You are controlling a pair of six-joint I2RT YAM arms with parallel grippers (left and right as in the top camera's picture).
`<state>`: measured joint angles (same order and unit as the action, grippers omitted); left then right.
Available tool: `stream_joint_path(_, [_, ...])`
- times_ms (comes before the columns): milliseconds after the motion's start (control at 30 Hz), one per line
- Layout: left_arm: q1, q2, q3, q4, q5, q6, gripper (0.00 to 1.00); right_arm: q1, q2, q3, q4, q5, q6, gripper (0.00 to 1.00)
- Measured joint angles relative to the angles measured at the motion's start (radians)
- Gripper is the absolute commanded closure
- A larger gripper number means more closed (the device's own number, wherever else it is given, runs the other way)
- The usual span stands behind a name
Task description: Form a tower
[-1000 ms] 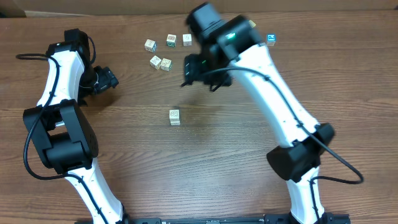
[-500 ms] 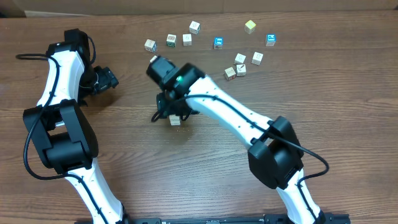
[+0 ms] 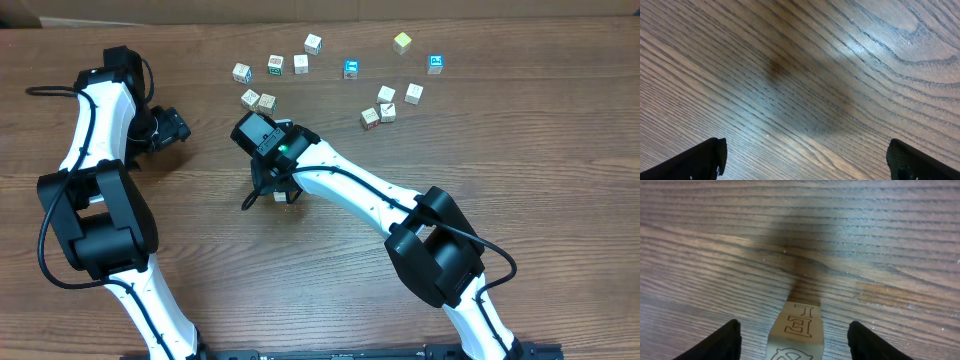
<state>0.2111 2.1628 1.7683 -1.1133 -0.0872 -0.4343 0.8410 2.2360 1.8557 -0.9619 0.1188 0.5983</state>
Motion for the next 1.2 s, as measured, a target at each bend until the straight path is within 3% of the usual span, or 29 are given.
stream_joint_path(833, [0.000,0.000,0.000,0.000,0.000,0.000,0.00,0.032,0.000,-0.124,0.150,0.014,0.053,0.42])
stream_joint_path(1200, [-0.001,0.000,0.000,0.000,0.000,0.000,0.00,0.056,0.030,-0.125,0.150,0.135,0.056,0.39])
